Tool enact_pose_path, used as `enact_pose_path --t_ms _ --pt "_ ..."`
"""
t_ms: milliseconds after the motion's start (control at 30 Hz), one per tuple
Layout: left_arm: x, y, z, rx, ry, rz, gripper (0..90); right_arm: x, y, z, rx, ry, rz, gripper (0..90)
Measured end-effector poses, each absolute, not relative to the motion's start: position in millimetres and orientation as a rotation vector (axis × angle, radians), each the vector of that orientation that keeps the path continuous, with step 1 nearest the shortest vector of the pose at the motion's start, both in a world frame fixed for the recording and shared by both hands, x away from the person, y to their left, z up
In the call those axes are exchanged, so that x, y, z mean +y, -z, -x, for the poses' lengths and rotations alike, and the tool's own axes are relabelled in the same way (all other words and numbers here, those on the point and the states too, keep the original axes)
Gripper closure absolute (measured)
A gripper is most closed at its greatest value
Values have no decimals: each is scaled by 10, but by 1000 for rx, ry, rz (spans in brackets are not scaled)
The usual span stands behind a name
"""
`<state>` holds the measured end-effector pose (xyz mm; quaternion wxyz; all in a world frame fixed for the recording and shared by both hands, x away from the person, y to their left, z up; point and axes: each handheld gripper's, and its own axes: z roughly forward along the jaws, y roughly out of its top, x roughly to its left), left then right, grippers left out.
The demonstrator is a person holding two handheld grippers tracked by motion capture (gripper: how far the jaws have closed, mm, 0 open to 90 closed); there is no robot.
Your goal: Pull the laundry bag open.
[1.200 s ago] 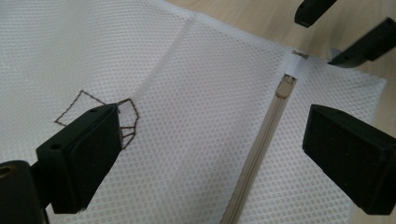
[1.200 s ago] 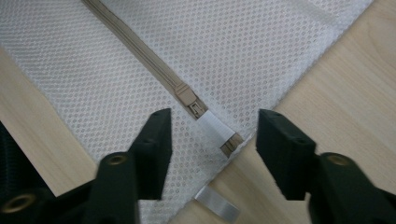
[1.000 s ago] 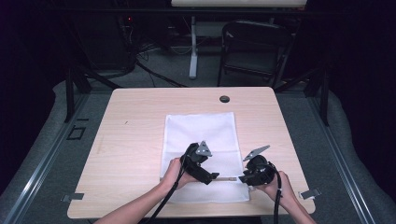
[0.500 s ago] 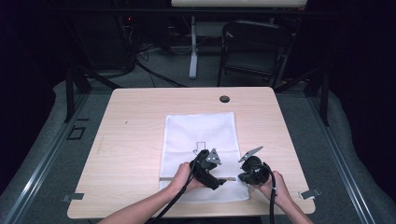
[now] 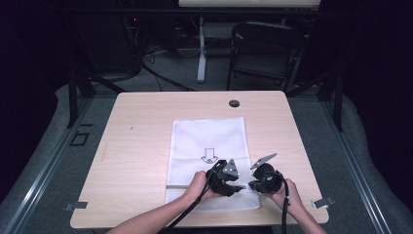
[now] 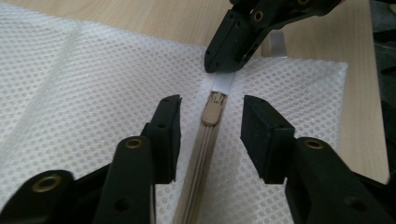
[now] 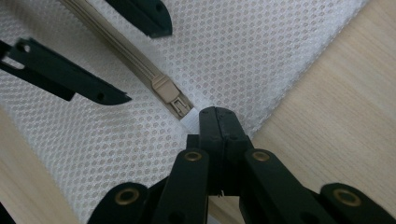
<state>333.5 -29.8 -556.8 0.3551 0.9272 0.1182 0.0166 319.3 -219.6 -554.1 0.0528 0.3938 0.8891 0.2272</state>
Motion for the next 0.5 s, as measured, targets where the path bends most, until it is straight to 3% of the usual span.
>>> enact_pose_path --t_ms 367,500 --pt "-412 5672 -3345 308 -25 -2407 771 -2180 5543 -3182 2691 -688 -1204 900" --pt "-438 5700 -3345 294 -25 -2421 797 -2169 5540 -3177 2698 -696 -1204 900"
